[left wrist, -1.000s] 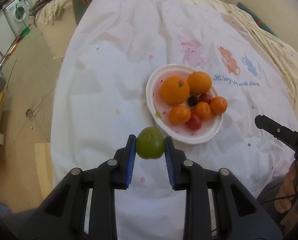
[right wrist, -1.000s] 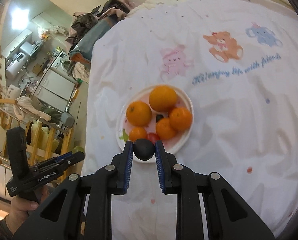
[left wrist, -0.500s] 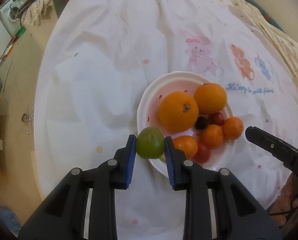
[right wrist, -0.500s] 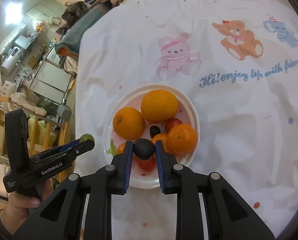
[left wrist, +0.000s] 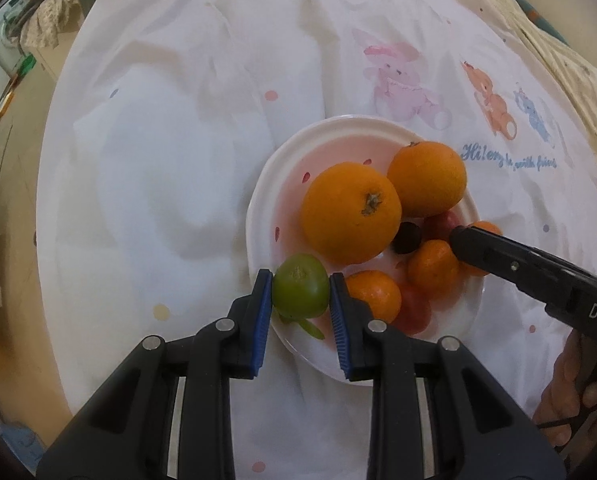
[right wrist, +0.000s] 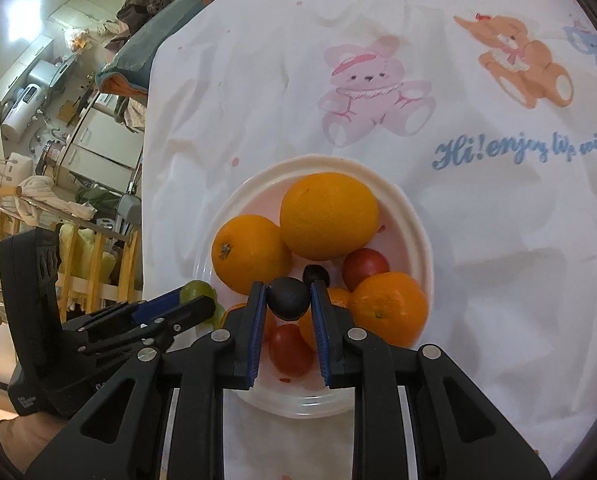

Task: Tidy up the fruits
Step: 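Lower the lime and dark plum onto the plate and open both tools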

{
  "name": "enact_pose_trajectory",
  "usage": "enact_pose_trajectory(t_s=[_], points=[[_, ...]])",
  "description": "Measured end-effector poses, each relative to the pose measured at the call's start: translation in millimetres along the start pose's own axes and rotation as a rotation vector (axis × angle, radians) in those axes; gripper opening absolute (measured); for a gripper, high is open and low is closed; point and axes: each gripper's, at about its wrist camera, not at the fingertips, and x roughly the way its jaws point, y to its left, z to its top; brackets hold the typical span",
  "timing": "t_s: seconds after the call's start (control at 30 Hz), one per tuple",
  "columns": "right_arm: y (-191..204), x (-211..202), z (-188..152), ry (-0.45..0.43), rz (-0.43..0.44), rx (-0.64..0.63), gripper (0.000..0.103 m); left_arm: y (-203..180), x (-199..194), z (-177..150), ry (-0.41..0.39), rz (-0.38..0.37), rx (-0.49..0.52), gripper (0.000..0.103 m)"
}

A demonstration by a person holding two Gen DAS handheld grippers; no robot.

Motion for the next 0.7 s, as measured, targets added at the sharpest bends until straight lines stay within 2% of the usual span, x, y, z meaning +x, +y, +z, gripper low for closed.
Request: enact_pose_trajectory(t_s=[0.23,0.7], points=[[0.6,9.3,-3.4,0.028,0.016,-0.001,0.024,-1.7,1.1,0.7,0.001,0.005,0.005,0.025],[-2.6,14.0,-2.5,0.039,0.042,0.030,0.027,-0.3,3.8,1.1,0.040,-0.031,-0.005,0.026]])
